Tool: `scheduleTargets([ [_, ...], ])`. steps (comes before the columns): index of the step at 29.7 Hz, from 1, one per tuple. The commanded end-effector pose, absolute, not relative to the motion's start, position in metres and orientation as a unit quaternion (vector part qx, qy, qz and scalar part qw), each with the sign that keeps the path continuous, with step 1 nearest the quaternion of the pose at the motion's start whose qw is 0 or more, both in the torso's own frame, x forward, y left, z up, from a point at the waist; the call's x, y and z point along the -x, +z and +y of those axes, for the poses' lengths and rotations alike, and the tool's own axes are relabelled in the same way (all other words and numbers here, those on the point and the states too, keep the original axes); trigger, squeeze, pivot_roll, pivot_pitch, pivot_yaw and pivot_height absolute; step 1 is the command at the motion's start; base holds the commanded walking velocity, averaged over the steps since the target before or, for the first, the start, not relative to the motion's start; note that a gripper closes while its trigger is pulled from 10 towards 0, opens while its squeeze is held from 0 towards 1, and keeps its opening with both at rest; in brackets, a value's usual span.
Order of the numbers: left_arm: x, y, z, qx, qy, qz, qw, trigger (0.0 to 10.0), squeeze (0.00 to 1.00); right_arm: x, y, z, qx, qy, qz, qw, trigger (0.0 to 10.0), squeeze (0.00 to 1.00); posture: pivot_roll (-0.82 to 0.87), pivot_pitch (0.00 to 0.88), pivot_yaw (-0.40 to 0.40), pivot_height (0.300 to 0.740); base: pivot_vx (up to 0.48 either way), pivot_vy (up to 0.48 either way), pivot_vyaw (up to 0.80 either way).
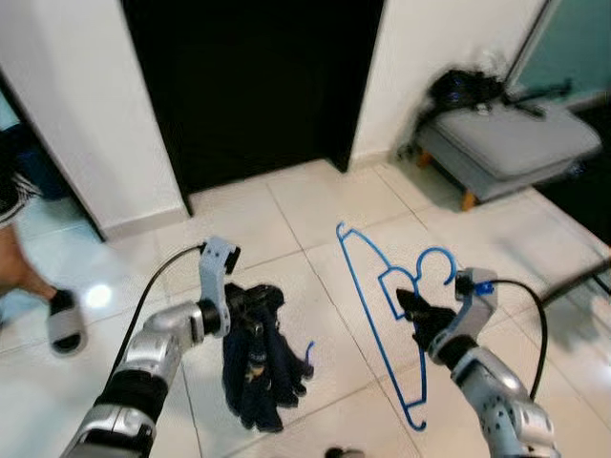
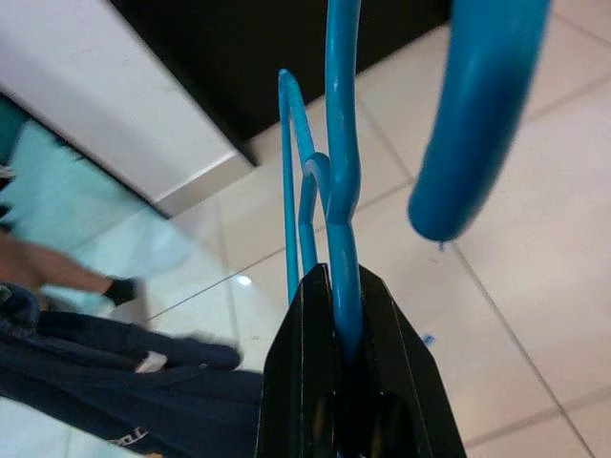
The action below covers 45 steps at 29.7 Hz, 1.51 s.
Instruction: Hang hanger
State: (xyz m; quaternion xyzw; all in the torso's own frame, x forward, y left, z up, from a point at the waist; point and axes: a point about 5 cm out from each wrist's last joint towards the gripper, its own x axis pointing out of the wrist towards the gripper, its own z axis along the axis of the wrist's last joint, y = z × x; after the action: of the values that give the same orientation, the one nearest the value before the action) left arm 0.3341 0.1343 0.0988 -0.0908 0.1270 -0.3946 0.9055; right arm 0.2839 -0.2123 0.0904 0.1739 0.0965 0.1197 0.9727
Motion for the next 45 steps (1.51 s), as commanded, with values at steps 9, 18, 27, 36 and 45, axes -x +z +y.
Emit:
scheduleTargets([
  [9,-0.336,0.102,0.136,0.061,-0.389,0.103,0.913,10.0,0.00,-0.284,0.090,-0.211,-0.171,0.123,0.098,0.973,10.0,0.00,-0.01,0.173,0.018,0.740,0.000,0.000,-0.80],
  [18,-0.350,0.124,0.142,-0.020,-0.352,0.043,0.935,10.0,0.00,-0.285,0.091,-0.212,-0.171,0.124,0.091,0.973,10.0,0.00,-0.02,0.155,0.023,0.740,0.000,0.000,-0.80],
  [27,-0.360,0.202,0.139,-0.165,-0.395,-0.095,0.899,10.0,0.00,-0.285,0.124,-0.215,-0.126,0.179,0.029,0.975,10.0,0.00,-0.03,0.145,0.034,0.740,0.000,0.000,-0.77],
  [36,-0.365,0.254,0.146,-0.301,-0.405,-0.162,0.848,10.0,0.00,-0.273,0.152,-0.226,-0.059,0.255,0.015,0.965,10.0,0.00,-0.04,0.140,0.043,0.740,0.000,0.000,0.00],
  [45,-0.356,0.349,0.156,-0.282,-0.356,-0.324,0.830,10.0,0.00,-0.237,0.194,-0.233,-0.021,0.370,-0.013,0.929,10.0,0.00,-0.04,0.131,0.062,0.740,0.000,0.000,0.00],
])
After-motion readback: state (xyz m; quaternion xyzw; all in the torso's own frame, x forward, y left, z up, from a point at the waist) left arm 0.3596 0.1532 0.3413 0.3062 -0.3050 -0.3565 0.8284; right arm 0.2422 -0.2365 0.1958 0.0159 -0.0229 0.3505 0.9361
